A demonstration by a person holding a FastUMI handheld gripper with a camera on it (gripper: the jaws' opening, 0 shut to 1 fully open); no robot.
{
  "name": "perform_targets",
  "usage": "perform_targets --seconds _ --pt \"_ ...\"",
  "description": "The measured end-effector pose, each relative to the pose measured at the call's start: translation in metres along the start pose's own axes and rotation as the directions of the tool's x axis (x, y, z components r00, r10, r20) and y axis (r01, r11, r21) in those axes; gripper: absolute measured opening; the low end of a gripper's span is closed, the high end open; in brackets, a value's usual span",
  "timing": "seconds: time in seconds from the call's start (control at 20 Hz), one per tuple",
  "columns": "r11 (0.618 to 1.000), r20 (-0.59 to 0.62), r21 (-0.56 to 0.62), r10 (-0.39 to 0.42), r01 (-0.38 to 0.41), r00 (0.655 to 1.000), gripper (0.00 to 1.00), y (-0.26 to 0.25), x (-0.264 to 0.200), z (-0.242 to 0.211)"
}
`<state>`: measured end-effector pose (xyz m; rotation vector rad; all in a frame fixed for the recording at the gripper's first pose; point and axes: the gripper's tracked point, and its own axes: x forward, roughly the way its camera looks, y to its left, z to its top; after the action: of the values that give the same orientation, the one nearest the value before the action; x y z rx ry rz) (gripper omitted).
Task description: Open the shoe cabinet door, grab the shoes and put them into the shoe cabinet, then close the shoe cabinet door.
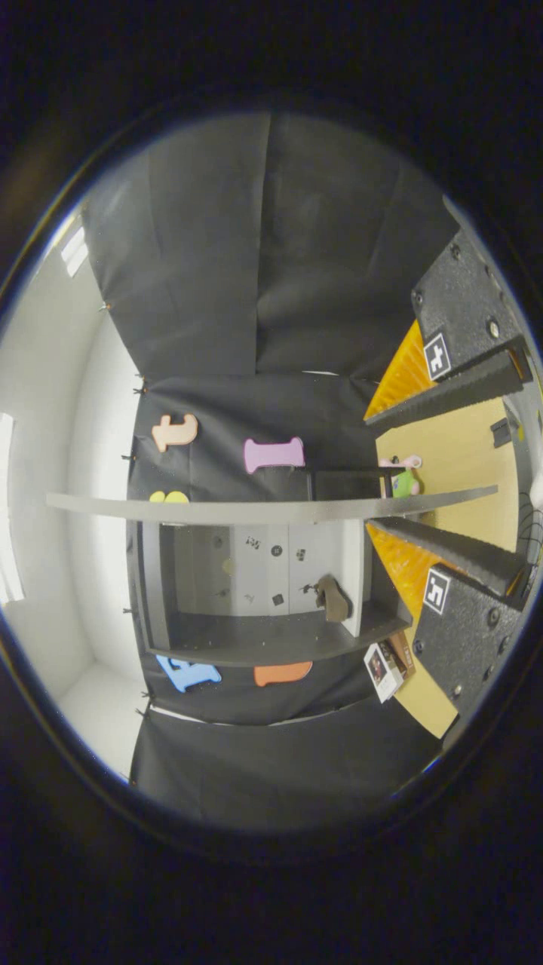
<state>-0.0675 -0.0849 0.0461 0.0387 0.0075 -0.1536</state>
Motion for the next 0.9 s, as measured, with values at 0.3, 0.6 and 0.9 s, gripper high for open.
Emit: perform_targets --seconds 0.3,0.6,0.9 --pt "0.995 -0.058 -0.026 0.097 -0.098 0.994 0.90 0.066 -0.007 -0.038" --pt "0.977 -0.177 -0.054 0.191 -0.204 0.965 0.92 0.138 0.024 -0.121" --pt "0.965 -0.373 -0.050 0.220 -0.256 0.901 0.92 0.187 0.067 -0.237"
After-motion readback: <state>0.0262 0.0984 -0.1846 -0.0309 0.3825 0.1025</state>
